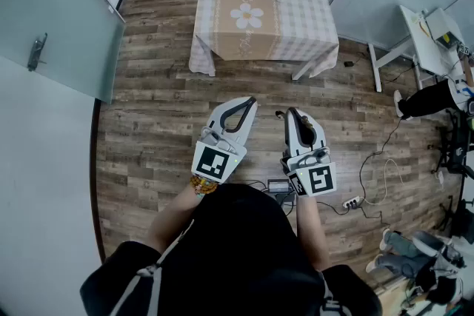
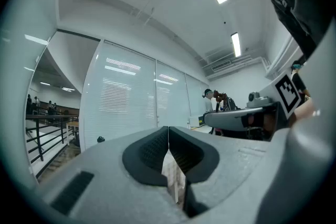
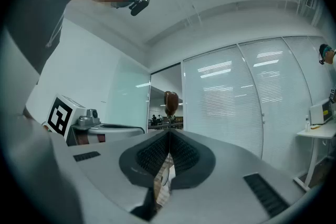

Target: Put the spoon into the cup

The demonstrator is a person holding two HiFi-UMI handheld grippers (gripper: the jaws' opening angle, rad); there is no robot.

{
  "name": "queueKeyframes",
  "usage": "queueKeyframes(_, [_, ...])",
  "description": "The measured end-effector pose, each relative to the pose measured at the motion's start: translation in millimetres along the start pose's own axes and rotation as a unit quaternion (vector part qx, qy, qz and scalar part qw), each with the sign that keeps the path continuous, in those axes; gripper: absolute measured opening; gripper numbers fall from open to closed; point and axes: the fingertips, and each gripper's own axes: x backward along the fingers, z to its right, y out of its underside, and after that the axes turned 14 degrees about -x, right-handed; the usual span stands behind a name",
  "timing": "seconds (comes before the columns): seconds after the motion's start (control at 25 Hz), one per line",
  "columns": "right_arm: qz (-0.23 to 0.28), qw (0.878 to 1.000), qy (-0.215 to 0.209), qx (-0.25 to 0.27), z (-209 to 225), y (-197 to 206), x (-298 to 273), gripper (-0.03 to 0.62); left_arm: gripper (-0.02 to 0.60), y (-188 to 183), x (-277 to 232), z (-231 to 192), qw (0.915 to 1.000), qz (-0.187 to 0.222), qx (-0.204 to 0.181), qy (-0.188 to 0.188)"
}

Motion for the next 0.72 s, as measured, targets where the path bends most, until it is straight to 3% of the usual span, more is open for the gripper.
queueKeyframes(0.2, [0.013,0.999,0.0,-0.037,-3,-2,-21,0.006,0.015,10,-5,-27,0.9998,0.0,-0.002,0.018])
queueKeyframes(0.44, [0.003,0.999,0.033,-0.018,18,1,-46,0.006,0.015,21,-32,-42,0.9993,0.003,-0.004,0.038])
queueKeyframes(0.56, [-0.002,0.999,0.029,-0.012,39,4,-60,0.006,0.014,30,-57,-44,0.9991,-0.007,-0.003,0.041])
queueKeyframes(0.72, [0.0,0.999,0.024,-0.045,84,12,-81,0.006,0.015,45,-91,-48,0.999,-0.029,-0.001,0.033])
